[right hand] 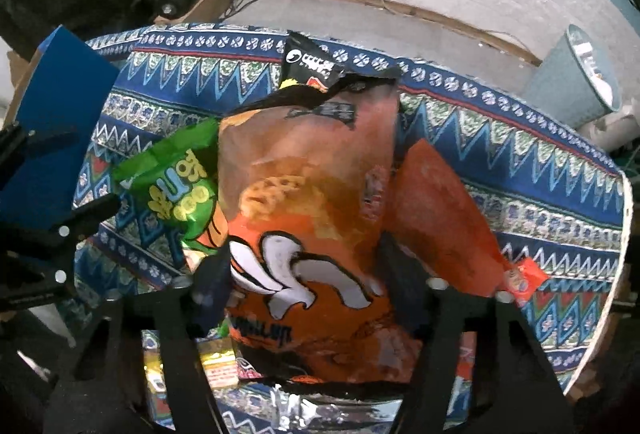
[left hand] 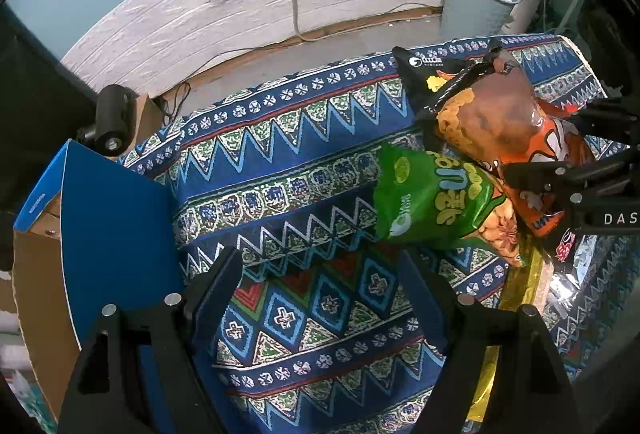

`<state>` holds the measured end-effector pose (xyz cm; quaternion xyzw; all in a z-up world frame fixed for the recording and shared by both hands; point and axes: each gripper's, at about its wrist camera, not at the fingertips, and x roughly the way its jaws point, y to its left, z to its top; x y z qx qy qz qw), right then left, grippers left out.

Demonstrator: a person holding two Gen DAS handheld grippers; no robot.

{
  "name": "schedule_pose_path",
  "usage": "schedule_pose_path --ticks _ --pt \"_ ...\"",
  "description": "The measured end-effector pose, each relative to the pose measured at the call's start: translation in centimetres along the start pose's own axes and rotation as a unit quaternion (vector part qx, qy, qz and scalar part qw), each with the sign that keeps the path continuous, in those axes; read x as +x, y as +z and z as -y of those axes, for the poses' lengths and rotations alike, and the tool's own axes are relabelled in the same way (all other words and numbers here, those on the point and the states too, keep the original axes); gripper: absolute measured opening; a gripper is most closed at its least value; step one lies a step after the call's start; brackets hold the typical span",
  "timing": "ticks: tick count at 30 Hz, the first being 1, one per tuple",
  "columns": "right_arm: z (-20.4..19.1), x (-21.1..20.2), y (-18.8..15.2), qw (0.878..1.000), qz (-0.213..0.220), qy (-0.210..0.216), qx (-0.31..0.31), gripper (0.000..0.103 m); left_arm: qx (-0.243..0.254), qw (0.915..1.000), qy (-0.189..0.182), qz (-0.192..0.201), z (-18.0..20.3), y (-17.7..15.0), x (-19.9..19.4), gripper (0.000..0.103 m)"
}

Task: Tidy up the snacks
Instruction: 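Grasp the orange puff bag with right gripper while left grasps gold wafer bar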

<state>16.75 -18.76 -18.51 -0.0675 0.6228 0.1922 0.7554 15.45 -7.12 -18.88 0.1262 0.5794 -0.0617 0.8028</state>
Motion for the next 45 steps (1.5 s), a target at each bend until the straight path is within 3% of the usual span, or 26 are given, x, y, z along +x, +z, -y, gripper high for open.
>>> schedule_pose_path --ticks 7,16,28,39,45 --pt "0.0 -1.2 -1.0 1.0 0.015 -0.013 -0.008 0.045 0.013 0.9998 -0.002 0.011 1.3 -0.3 -1.4 0.081" --pt "0.9 -3.9 -3.0 0.999 0.037 -0.013 0.015 0.044 0.039 0.9985 -0.033 0.016 4.1 -1.1 -2.9 0.081" --pt "5.3 -6.9 -7.8 0.995 0.053 -0.016 0.084 0.044 0.106 0.9902 -0.091 -0.011 11.6 -2.1 -1.8 0.081" --pt "8.1 -7.3 -11.8 0.99 0.055 -0.008 0.133 0.044 0.114 0.9865 -0.102 -0.057 15.3 -1.9 2.0 0.081" --pt "8.8 -7.2 -12.6 0.988 0.057 -0.001 0.146 0.044 0.118 0.986 -0.105 -0.053 16.7 -1.9 3.1 0.079"
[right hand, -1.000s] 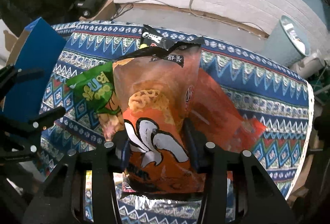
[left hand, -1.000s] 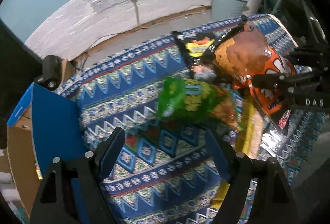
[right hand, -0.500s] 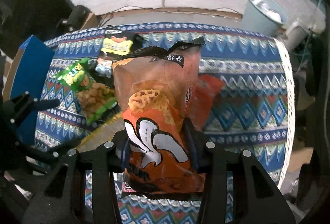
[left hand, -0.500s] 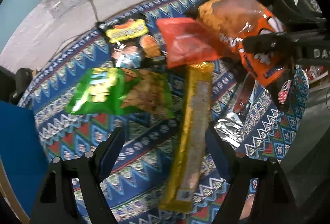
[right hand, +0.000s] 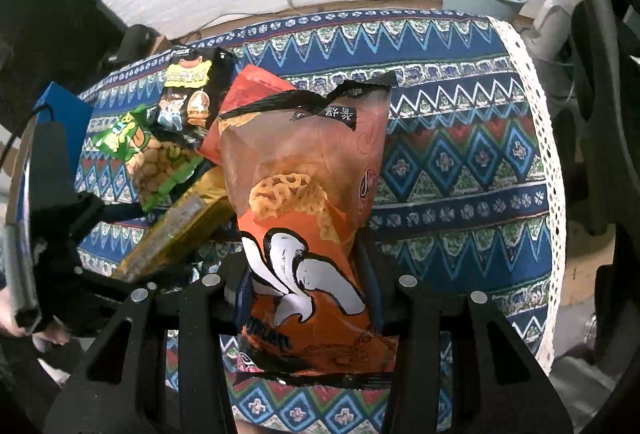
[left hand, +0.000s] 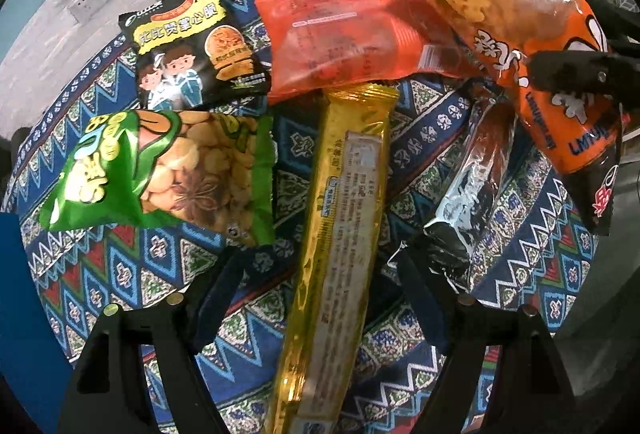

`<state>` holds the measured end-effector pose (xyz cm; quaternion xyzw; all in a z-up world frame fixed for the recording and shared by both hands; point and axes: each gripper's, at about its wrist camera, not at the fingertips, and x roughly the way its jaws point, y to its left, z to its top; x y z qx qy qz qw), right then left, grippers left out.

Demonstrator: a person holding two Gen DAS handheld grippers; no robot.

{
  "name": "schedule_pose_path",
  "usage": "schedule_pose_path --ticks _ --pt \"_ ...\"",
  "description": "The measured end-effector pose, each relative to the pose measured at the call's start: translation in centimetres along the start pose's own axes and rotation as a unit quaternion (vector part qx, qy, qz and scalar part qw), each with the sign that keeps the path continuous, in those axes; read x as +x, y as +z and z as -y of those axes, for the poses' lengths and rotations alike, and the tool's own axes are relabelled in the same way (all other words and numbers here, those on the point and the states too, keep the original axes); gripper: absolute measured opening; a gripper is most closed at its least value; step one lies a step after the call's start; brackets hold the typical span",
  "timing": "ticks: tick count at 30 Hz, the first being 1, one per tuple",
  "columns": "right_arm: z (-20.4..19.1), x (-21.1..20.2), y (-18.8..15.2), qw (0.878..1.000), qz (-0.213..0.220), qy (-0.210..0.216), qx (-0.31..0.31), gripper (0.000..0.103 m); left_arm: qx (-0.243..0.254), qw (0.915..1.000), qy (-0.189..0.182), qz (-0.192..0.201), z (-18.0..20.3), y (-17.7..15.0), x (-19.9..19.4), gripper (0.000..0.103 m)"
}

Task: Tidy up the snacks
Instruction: 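Grasp the orange puff bag with right gripper while left grasps gold wafer bar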

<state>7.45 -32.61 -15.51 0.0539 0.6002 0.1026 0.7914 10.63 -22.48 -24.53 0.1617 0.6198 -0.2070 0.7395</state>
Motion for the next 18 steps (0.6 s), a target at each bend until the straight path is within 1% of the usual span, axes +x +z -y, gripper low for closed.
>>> schedule_pose_path --ticks 1,2,4,5,8,9,11,15,18 --pt "0.1 0.0 0.0 1.0 0.001 0.001 0.001 0.044 0.0 1.0 -0.004 0.002 0.2 0.1 0.2 0.069" --pt "0.1 0.0 0.0 1.0 0.001 0.001 0.002 0.044 -0.001 1.0 -0.008 0.001 0.2 0.1 0.3 0.055" --pt "0.2 0.1 0.1 1.0 0.002 0.002 0.003 0.044 0.002 1.0 -0.002 0.003 0.2 -0.1 0.3 0.043" --pt "0.2 0.1 0.2 1.0 0.002 0.002 0.003 0.044 0.007 0.9999 -0.004 0.006 0.3 -0.2 0.2 0.034" --pt "0.1 0.2 0.3 1.0 0.002 0.002 0.002 0.044 0.012 0.9999 0.0 0.01 0.5 -1.0 0.1 0.033" --pt "-0.1 0.2 0.3 1.0 0.002 0.003 0.0 0.044 0.011 0.9999 -0.001 0.011 0.1 -2.1 -0.2 0.033" --pt "-0.3 0.2 0.4 1.0 0.002 0.002 -0.003 0.044 0.012 0.9999 0.002 0.011 0.0 -2.7 -0.4 0.032" --pt "-1.0 0.2 0.4 1.0 0.002 0.001 -0.013 0.044 0.011 0.9999 0.007 0.009 0.1 -4.4 -1.4 0.032" --pt "-1.6 0.2 0.4 1.0 0.001 0.001 -0.018 0.044 0.02 0.9996 0.012 0.013 0.6 -5.9 -2.6 0.032"
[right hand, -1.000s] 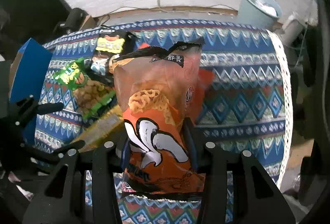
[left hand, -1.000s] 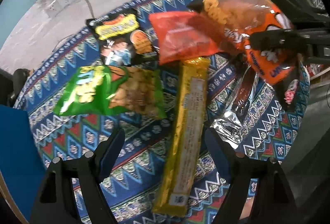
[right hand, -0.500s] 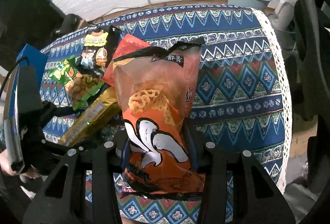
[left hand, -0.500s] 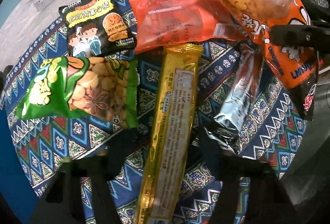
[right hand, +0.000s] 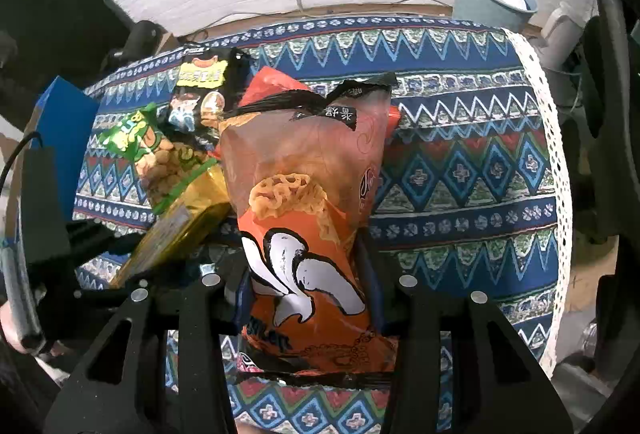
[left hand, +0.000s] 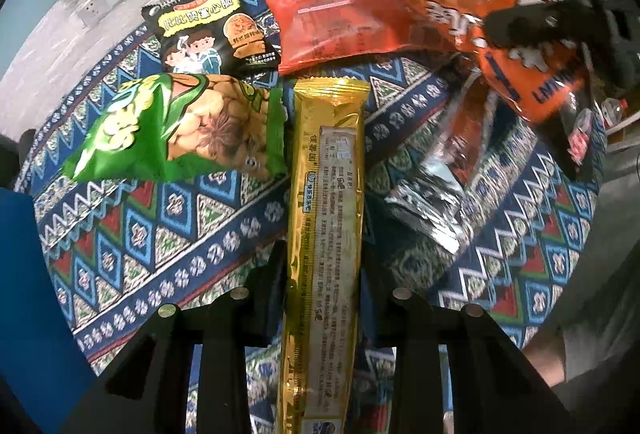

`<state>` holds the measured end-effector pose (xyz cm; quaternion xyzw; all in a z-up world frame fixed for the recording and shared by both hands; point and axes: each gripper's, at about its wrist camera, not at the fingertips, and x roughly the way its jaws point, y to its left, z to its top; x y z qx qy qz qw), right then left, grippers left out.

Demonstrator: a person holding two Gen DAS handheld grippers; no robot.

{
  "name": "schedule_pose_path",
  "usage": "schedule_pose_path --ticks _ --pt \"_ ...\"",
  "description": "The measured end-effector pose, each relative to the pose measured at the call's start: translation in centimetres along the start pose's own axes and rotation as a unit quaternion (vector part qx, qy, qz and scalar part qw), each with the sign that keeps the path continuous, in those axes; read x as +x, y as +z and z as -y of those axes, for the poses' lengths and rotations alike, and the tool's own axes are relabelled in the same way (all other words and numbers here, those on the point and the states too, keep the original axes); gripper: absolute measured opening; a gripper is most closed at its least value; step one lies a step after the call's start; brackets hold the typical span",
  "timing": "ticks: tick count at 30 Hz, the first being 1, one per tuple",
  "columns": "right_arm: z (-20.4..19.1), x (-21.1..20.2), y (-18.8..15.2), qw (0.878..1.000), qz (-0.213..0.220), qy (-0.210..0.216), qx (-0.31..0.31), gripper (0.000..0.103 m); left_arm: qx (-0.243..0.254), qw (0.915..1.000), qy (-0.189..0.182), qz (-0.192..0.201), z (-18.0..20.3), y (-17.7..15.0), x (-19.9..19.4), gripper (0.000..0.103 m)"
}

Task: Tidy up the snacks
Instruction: 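Grasp the orange puff bag with right gripper while left grasps gold wafer bar, then carry both snacks over the box and open both grippers to drop them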

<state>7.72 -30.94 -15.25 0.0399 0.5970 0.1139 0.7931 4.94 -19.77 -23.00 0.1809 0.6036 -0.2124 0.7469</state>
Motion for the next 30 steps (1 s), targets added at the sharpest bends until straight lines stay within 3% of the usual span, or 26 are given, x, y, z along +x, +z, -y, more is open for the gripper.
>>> schedule_pose_path --ticks 5,12,20,30 --pt "-0.9 -0.4 0.0 1.0 0.004 0.0 -0.008 0.044 0.008 0.9997 0.006 0.022 0.4 -1.9 -2.8 0.032" --pt "-2.7 -1.4 0.4 1.0 0.016 -0.001 -0.023 0.044 -0.012 0.9985 0.017 0.051 -1.9 -3.3 -6.4 0.032" --pt "-5.1 -2.6 0.8 0.999 0.031 0.003 -0.044 0.044 -0.037 0.9947 0.029 0.091 -3.4 -3.7 -10.5 0.031" --pt "-8.5 -4.2 1.4 0.996 0.048 0.017 -0.072 0.044 -0.071 0.989 0.046 0.122 -6.2 -3.3 -12.7 0.028"
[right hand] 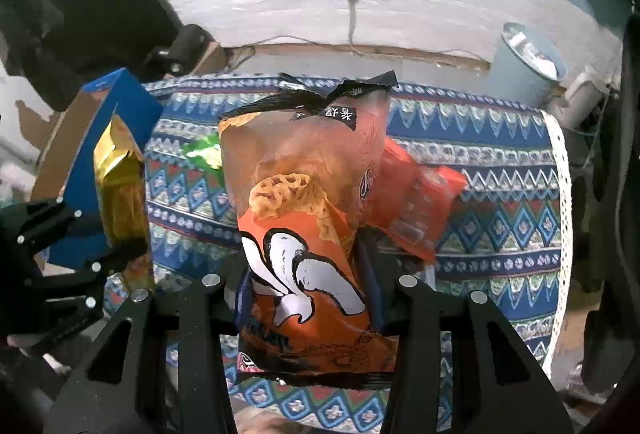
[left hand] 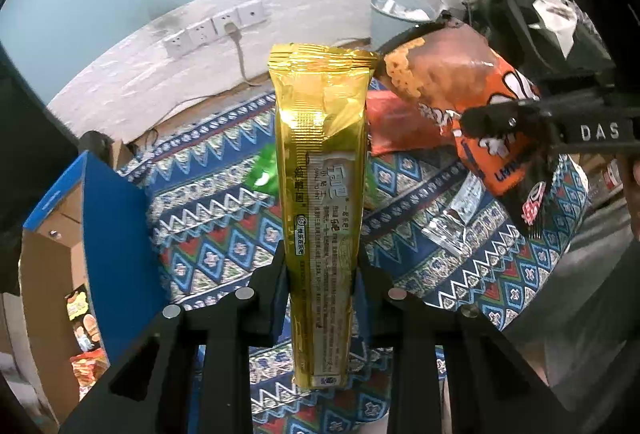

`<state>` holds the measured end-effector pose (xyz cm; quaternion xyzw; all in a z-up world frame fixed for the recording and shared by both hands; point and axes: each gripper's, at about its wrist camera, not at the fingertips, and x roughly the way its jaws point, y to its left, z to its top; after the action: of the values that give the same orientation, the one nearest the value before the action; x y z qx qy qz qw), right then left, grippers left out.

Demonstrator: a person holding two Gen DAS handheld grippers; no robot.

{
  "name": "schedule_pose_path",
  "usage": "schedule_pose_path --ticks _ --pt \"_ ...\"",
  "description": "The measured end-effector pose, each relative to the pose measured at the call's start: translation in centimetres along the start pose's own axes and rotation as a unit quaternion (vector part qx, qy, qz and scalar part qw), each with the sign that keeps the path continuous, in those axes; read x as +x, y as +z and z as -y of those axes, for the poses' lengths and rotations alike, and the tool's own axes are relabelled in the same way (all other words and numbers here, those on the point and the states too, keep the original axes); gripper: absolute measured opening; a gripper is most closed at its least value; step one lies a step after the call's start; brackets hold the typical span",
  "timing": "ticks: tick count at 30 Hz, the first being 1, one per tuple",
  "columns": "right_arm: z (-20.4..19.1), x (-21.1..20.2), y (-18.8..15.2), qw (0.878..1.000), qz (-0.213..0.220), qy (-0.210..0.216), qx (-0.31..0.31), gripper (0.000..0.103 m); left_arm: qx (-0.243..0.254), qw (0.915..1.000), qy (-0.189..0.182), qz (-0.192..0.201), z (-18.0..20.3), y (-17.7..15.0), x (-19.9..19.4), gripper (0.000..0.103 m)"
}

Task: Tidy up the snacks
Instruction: 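Carry both snacks over the box and open both grippers to drop them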

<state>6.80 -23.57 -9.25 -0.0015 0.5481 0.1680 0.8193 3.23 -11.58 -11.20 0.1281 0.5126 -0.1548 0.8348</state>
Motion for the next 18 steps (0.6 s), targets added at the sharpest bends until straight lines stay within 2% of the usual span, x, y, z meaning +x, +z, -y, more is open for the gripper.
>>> schedule_pose_path --ticks 18 --pt "-6.0 -2.3 2.8 0.998 0.034 0.035 -0.047 0.044 -0.053 0.9971 0.036 0.043 -5.8 0.7 -4.0 0.028"
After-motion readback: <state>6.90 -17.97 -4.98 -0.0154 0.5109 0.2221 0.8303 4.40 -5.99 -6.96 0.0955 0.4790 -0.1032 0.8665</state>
